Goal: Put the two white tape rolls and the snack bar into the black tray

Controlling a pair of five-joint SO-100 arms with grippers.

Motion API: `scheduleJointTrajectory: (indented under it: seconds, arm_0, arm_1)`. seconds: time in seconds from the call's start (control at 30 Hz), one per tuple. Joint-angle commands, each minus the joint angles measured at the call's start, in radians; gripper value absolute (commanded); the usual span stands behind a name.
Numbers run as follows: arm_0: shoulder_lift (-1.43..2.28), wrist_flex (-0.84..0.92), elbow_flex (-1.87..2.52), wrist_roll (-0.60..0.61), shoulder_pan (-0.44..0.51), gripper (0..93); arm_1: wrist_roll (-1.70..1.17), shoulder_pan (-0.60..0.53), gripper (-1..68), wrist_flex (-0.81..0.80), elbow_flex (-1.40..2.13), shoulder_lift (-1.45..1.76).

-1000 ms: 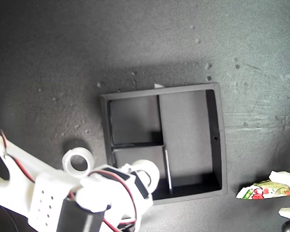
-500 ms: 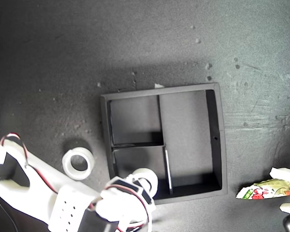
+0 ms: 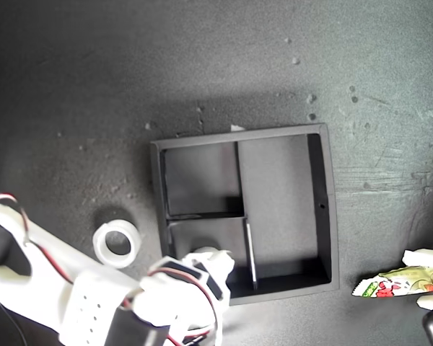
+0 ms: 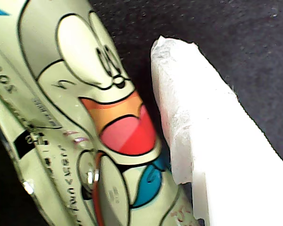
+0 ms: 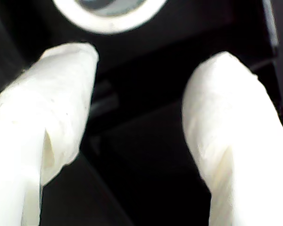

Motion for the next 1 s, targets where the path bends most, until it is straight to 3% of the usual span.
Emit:
scheduleJointTrajectory:
  seconds: [0.0,0.03,0.2,0.27,0.4,0.47,0.57,0.73,0.8,0.97]
  arm_0:
    - [0.376,0.018,0.258,0.011,-0.043,11.6]
    - [0.460,0.018,0.341,-0.008,-0.052,11.3]
    - [0.818,0.015,0.779,-0.196,-0.049,11.5]
    - [0.861,-0.006,0.891,-0.268,-0.006,12.1]
    - [0.764,-0.072,0.922,-0.333,0.104,13.2]
    - [0.684,-0.074,0.876,-0.347,0.138,13.6]
    - [0.627,-0.077,0.861,-0.373,0.156,14.5]
    - [0.646,-0.141,0.956,-0.399,0.150,16.4]
    - [0.675,-0.213,1.040,-0.410,0.143,16.8]
    - [0.693,-0.314,1.172,-0.443,0.152,16.8]
  arm_1:
    - [0.021,0.017,4.9,-0.018,0.020,0.000]
    - [0.025,0.023,0.1,-0.018,0.025,0.002]
    - [0.110,0.044,-0.3,0.094,0.018,0.034]
    - [0.179,0.044,-0.4,0.272,-0.037,0.074]
    - [0.238,0.081,-0.5,0.799,-0.275,0.141]
    - [0.158,0.153,-0.5,1.000,-0.419,0.141]
    - [-0.075,0.302,-0.5,1.164,-0.588,0.135]
    - [-0.736,0.541,-0.6,1.098,-0.752,0.129]
    - [-0.836,0.614,-0.6,1.094,-0.795,0.129]
    - [-0.394,0.687,-0.6,1.117,-0.799,0.143]
